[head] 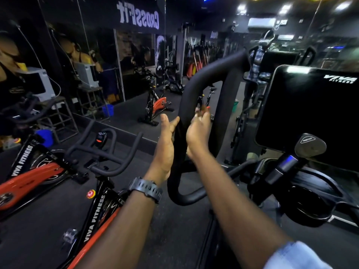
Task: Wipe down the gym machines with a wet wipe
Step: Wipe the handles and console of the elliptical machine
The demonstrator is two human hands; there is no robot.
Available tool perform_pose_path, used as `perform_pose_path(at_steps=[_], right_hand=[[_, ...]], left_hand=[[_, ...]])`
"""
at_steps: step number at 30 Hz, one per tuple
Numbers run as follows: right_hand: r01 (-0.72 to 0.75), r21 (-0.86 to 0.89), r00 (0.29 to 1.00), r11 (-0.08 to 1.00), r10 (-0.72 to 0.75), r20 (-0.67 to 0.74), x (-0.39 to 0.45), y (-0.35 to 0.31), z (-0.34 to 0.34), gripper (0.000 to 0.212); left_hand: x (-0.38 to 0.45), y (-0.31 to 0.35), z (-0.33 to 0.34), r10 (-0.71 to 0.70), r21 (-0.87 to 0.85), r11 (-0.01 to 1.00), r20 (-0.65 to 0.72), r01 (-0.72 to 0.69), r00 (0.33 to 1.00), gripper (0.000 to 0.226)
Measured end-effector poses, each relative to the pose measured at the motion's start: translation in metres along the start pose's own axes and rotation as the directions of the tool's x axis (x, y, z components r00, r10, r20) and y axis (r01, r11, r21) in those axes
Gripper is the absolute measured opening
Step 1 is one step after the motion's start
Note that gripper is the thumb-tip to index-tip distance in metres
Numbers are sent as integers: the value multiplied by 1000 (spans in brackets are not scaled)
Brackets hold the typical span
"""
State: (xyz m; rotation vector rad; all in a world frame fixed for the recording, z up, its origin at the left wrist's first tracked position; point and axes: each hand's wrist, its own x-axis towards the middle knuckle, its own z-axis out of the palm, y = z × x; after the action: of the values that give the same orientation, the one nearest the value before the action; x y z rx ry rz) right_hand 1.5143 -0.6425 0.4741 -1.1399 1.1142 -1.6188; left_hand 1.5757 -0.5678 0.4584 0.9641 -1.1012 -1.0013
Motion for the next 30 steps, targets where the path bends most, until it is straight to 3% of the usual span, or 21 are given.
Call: perform_pose_path(at_steps=[4,11,13,18,22,26,28,30], right_hand=[[25,-14,999,1000,-25,21,22,-38,3,19],[-86,-206,996,975,87,-6,-47,36,-9,35],[-111,-173,994,979,108,-25,-27,18,-4,39],[43,-13,999,999,-43,1,16,-46,9,28],[45,-240,998,970,-35,49,-33,12,-4,41],[140,-361,971,922,-58,230,-60,38,-17,67],[278,-484,946,830,-147,290,-59,40,-27,63],[411,-629,909,659,-244,338,-60,41,-40,57]], left_hand=[[-1,-2,-2,-5,21,1000,23,4,1000,84],[-3,-3,-5,-2,35,999,15,2,1000,92],[-3,-3,-4,3,28,1000,40,-4,999,90],[-5,0,-2,-4,39,999,68,1,998,88],[-4,-2,-7,13,38,999,15,-14,1000,96],[-4,-4,-10,-13,18,1000,23,12,1000,92],[-4,-3,-8,0,20,1000,18,0,1000,93],[-3,-3,-8,17,35,999,19,-18,1000,95]])
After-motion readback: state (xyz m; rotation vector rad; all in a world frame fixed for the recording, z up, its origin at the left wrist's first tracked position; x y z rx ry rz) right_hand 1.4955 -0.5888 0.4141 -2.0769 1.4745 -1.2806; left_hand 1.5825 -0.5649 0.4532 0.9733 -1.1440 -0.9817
